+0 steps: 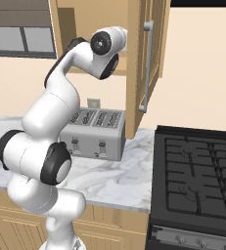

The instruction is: There is a bowl on the dining counter. Grab a lemon wedge from the fridge and place it in the bowl. Then get the liquor bottle and glass cup from the cabinet and place them next to the bowl.

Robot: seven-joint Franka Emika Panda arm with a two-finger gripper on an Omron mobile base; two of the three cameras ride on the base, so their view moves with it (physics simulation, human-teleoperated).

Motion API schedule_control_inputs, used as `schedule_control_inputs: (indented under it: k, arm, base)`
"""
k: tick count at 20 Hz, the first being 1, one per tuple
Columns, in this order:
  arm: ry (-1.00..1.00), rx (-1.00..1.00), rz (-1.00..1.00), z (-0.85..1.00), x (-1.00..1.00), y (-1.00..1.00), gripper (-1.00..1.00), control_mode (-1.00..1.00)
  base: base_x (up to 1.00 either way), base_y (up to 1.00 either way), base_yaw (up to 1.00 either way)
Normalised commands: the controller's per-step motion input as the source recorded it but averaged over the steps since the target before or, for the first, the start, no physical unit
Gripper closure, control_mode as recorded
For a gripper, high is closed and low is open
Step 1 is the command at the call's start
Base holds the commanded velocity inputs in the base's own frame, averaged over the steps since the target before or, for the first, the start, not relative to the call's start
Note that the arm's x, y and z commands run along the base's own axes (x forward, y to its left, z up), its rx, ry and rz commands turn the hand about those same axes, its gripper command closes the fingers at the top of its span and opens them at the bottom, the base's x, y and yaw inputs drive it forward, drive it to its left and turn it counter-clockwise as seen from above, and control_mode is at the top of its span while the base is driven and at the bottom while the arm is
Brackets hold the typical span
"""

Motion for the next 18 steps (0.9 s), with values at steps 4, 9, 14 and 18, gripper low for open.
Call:
schedule_control_inputs:
  k: [4, 9, 14, 18]
  arm:
    - [0.00, 0.00, 0.00, 0.00, 0.05, -0.08, -1.00, -1.00]
    - [0.05, 0.00, 0.00, 0.09, 0.41, -0.08, -1.00, -1.00]
    - [0.00, 0.00, 0.00, 0.15, 0.30, -0.01, -1.00, -1.00]
    - [0.00, 0.00, 0.00, 0.00, 0.01, 0.00, -1.00, -1.00]
  base:
    - [0.00, 0.00, 0.00]
    - [0.00, 0.00, 0.00]
    - [0.00, 0.00, 0.00]
    - [0.00, 0.00, 0.00]
